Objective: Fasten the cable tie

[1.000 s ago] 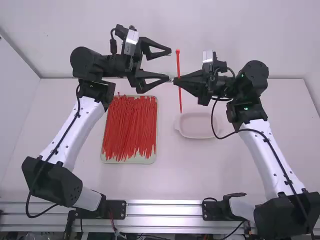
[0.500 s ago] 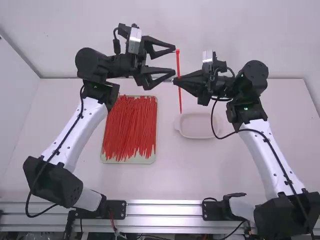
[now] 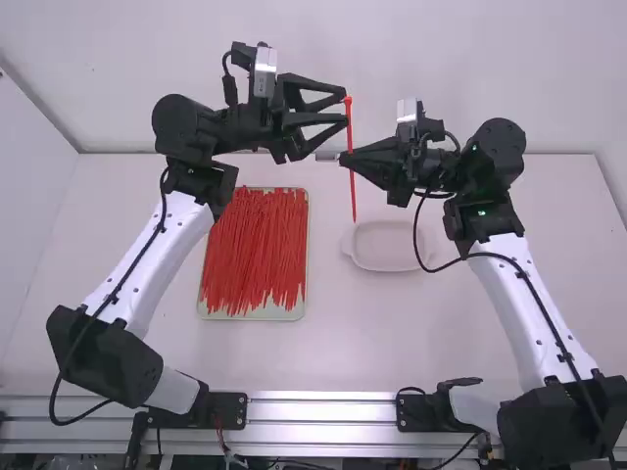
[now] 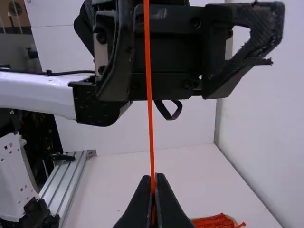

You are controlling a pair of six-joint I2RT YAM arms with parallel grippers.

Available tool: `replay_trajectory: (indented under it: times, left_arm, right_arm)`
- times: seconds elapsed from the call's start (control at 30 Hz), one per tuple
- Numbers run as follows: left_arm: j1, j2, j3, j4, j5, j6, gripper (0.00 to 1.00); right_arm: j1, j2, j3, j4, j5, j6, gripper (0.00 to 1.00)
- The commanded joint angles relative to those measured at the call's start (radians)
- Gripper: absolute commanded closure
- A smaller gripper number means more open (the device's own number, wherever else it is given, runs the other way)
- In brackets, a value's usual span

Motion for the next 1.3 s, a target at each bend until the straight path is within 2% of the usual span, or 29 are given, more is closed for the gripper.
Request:
replay_trajectory:
  times: [0.0,0.23,0.3,0.6,0.83,0.97,1.1,1.27]
  left_arm:
    - [-0.022,-0.005,0.033,0.007,-0.008,-0.003,0.47]
    - [-0.022,-0.005,0.033,0.005,-0.016,-0.004,0.53]
    - [-0.029,-0.005,0.033,0.005,-0.016,-0.004,0.61]
    - [-0.035,-0.005,0.033,0.006,-0.016,-0.004,0.77]
    - [-0.042,-0.005,0.033,0.006,-0.016,-0.003,0.77]
    - [-0.044,-0.005,0.033,0.005,-0.015,-0.004,0.8]
    - [-0.048,-0.005,0.033,0.005,-0.015,-0.004,0.98]
    - [-0.048,-0.005,0.033,0.005,-0.016,-0.004,0.98]
  right_arm:
    - [-0.001,0.003,0.023,0.004,0.001,0.004,1.0]
    - [-0.001,0.003,0.023,0.004,0.001,-0.007,1.0]
    - [-0.001,0.003,0.023,0.004,0.001,-0.008,1.0]
    - [-0.001,0.003,0.023,0.004,0.001,-0.007,1.0]
    - [-0.001,0.003,0.023,-0.003,0.023,-0.006,1.0]
    - [-0.001,0.003,0.023,-0.004,0.023,-0.007,1.0]
    - [-0.001,0.003,0.023,-0.004,0.023,-0.006,1.0]
    - [-0.001,0.003,0.023,-0.004,0.023,-0.007,1.0]
